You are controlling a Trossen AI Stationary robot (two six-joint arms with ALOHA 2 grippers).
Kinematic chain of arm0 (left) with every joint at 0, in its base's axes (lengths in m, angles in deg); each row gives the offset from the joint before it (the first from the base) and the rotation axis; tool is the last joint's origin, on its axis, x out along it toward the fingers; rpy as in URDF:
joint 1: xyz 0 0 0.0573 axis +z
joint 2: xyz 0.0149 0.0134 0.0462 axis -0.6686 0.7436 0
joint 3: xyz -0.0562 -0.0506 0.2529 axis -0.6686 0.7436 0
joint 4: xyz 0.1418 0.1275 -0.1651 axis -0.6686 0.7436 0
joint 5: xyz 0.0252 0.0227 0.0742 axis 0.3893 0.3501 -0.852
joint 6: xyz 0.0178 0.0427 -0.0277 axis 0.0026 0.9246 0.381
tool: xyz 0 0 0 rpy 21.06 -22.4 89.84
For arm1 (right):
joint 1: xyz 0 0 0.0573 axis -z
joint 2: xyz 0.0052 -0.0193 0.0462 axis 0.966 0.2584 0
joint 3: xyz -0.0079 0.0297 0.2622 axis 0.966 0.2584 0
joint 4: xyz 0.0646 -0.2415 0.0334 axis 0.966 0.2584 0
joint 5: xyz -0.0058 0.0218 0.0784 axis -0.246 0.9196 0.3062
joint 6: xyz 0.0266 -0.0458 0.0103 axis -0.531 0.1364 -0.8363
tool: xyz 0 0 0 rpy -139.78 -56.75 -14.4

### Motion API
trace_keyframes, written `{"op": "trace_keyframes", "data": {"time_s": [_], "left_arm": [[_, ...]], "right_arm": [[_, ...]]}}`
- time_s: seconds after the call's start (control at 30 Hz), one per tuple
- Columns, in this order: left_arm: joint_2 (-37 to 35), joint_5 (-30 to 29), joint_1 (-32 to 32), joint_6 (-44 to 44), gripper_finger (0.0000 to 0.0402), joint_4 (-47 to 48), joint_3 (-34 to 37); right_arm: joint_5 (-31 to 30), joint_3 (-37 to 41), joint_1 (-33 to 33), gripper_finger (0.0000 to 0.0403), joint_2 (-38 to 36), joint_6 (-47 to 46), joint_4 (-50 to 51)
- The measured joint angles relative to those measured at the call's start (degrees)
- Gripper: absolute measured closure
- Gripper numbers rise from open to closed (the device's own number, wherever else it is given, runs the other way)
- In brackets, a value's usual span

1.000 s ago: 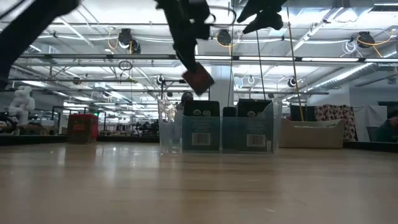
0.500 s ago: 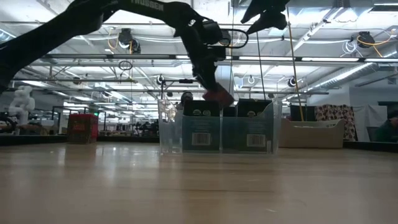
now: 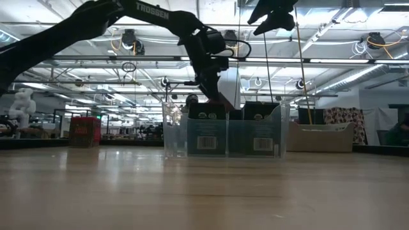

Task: Sort spices by type
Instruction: Put the red seasoning can into the black bin

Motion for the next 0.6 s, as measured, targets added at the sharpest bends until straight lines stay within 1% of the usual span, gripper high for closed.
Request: {"op": "trace_keyframes", "data": {"time_s": [0.23,0.6], "left_arm": [[1.9,-0.3,2.4,0.4,0.0168,-1.8,0.0],[2.0,0.2,2.6,2.3,0.0168,1.4,0.0]], "right_arm": [[0.0,0.0,0.0,0.0167,0.0,-0.7,0.0],[0.1,0.0,0.0,0.0167,0.0,-1.0,0.7]]}}
